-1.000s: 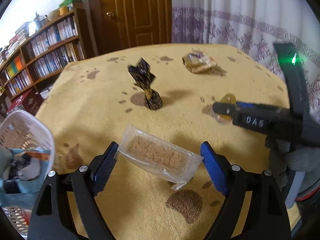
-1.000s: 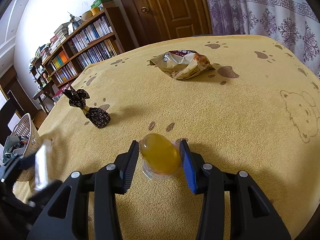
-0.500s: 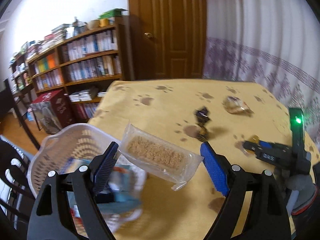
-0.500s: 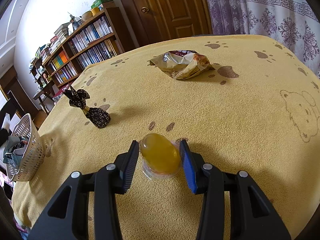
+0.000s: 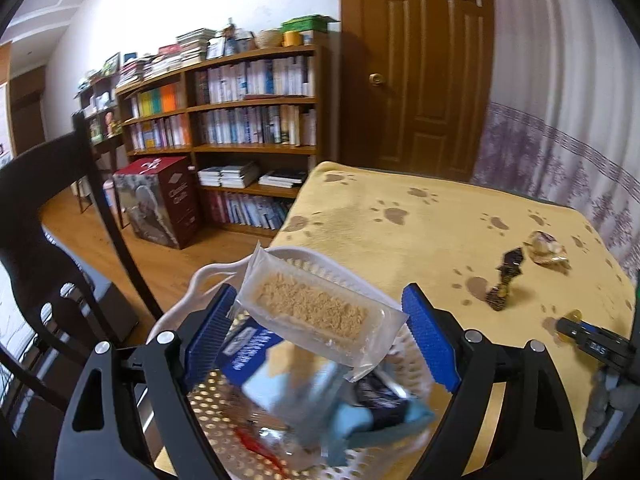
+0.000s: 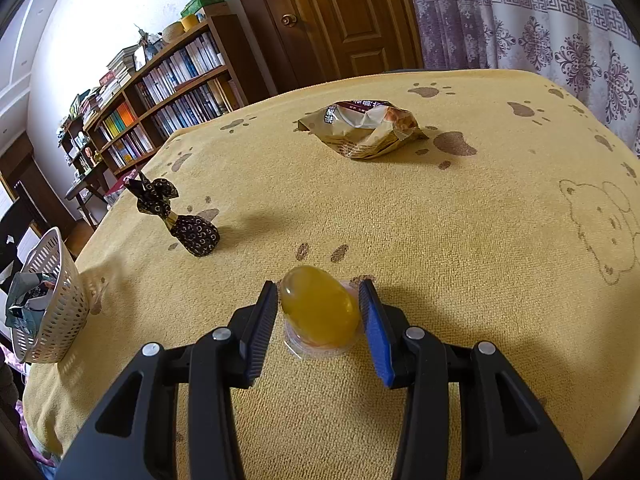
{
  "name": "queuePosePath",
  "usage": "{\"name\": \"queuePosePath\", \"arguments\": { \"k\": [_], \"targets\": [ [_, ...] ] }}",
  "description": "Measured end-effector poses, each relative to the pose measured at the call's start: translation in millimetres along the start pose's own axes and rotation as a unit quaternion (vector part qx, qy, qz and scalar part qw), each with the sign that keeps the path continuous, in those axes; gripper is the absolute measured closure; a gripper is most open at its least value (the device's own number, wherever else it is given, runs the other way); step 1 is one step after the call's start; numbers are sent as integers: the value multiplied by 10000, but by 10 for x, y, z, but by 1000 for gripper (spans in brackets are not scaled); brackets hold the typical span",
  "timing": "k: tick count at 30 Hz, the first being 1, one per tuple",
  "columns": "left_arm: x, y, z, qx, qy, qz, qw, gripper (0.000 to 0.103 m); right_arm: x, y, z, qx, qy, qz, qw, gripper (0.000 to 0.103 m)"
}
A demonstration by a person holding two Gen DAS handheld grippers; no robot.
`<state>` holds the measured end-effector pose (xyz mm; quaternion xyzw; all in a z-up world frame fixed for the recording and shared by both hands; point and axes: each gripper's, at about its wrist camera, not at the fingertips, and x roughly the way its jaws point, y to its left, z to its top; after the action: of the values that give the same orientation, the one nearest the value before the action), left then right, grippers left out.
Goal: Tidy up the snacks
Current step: 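Carry the cracker bar packet into the basket and open the left gripper, then lift the yellow jelly cup with the right gripper toward the basket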
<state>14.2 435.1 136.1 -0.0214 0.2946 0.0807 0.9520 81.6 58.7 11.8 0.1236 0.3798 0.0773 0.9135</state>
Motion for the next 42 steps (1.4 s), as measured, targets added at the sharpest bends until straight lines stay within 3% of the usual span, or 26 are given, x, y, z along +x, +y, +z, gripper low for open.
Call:
{"name": "queuePosePath", "arguments": {
  "k": [4,19,32,42],
  "targets": [
    [61,83,-52,-167,80,132,9997,8,0,0,-1,0,0,1,10000,60],
    [-59,90,-143,-510,-16,213,9985,5,0,-3,1,1,2,1,10000,60],
    [-272,-58,-227,-308,-181,227,9991,5,9,-3,-2,-18,12,-31,10000,60],
    [-444,20,-182,-323,-400,329,9981,5,13,34,7,-104,32,-225,9997,67]
  ]
}}
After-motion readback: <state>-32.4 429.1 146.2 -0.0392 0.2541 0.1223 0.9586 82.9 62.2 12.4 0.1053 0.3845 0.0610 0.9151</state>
